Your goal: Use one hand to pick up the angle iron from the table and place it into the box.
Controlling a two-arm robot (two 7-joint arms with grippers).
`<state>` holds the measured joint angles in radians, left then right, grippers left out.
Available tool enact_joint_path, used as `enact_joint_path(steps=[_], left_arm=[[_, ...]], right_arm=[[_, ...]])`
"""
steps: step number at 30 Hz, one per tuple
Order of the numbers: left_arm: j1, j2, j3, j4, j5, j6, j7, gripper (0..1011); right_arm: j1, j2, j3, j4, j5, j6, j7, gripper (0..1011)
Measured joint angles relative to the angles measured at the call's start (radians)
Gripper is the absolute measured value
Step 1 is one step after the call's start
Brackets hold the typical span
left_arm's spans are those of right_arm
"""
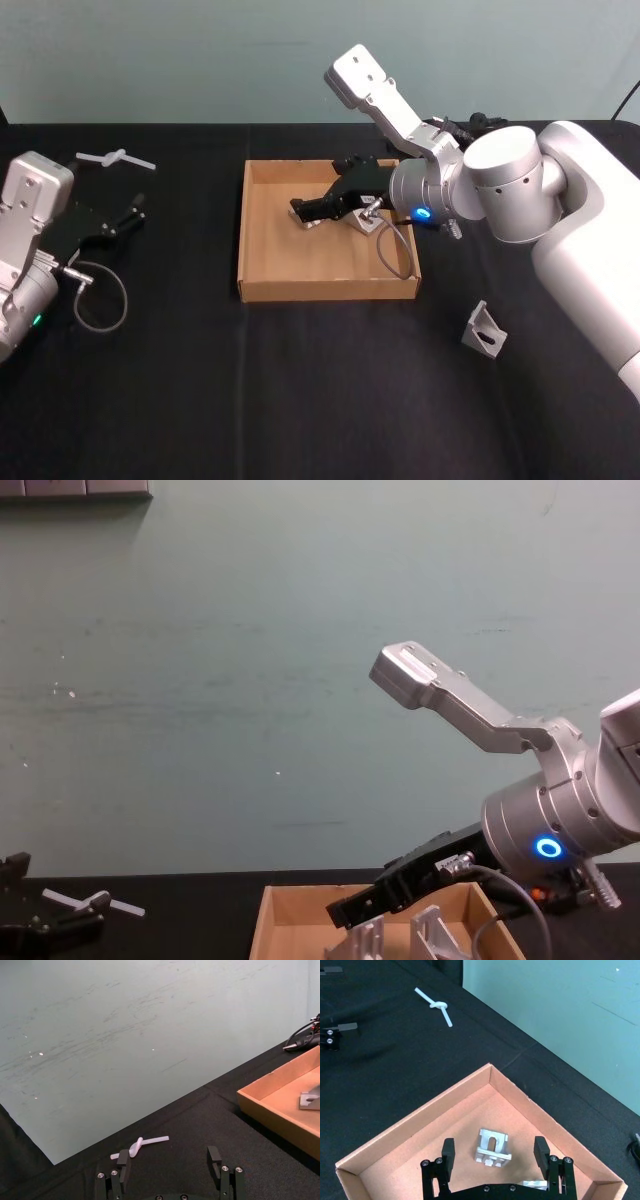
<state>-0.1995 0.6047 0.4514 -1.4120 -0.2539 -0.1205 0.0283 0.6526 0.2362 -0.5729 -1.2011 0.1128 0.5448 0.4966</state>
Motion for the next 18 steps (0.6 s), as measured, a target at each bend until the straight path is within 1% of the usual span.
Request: enact_joint_path(steps=[10,15,18], left_arm=[[0.000,0.000,0.000,0.000,0.000,0.000,0.000,1005],[0.000,0.000,0.000,0.000,0.000,0.000,0.000,1005],[0.000,0.000,0.000,0.000,0.000,0.000,0.000,1005]], right_arm=[[-0.001,0.003,0.002,0.000,0.002,-0.002,0.000,1000],[-0.019,0.026,0.014,-0.014,0.008,-0.005,0.007,1000],[-0.042,0.042,0.016,-0.050,0.008,0.005,0.006,1000]])
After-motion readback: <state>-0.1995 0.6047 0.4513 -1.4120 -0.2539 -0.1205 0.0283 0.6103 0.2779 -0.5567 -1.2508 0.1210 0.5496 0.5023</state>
